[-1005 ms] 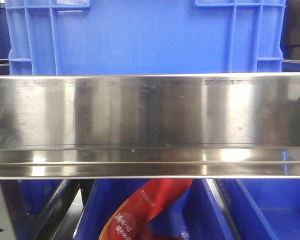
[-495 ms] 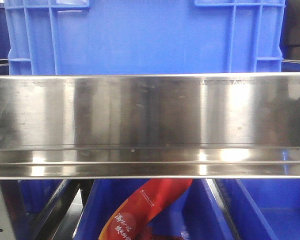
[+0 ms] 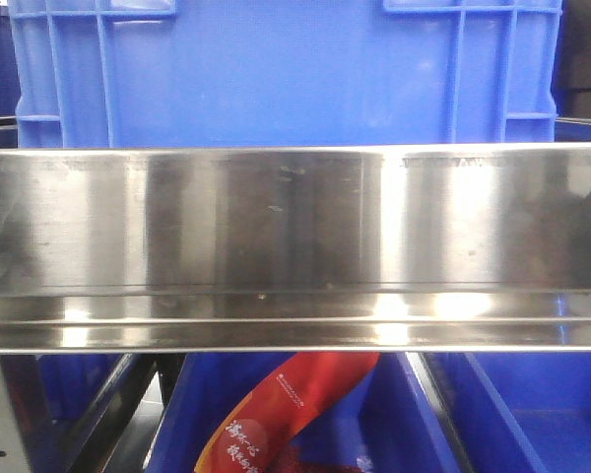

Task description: Grab block from conveyor and place in blue bin

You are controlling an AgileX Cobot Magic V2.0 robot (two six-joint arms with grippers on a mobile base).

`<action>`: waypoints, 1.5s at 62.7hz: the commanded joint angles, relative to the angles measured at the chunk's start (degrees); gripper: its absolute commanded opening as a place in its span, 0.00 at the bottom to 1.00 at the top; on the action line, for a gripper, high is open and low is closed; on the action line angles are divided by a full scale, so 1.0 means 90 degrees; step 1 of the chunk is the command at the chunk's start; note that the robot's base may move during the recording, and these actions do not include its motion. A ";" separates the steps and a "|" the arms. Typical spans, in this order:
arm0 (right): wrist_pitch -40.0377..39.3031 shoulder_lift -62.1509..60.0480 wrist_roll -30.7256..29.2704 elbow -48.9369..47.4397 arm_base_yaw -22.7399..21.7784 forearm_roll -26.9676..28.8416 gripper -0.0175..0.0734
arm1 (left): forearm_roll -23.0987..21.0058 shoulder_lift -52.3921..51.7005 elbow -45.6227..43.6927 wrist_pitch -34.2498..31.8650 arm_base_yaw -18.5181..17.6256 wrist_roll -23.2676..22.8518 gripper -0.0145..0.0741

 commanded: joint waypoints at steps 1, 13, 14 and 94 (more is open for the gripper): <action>-0.0072 -0.0053 -0.0054 0.0017 -0.0020 0.0021 0.01 | -0.0040 -0.0037 -0.0006 -0.0078 0.0027 -0.0022 0.04; -0.0072 -0.0053 -0.0054 0.0017 -0.0020 0.0021 0.01 | 0.0770 -0.0051 0.0057 -0.0470 0.0145 -0.0022 0.04; -0.0072 -0.0053 -0.0054 0.0017 -0.0020 0.0021 0.01 | 0.0980 -0.0063 0.0088 -0.0547 0.0180 -0.0022 0.04; -0.0072 -0.0053 -0.0054 0.0017 -0.0020 0.0021 0.01 | 0.3994 -0.1205 0.2087 -0.0415 0.2372 -0.2667 0.04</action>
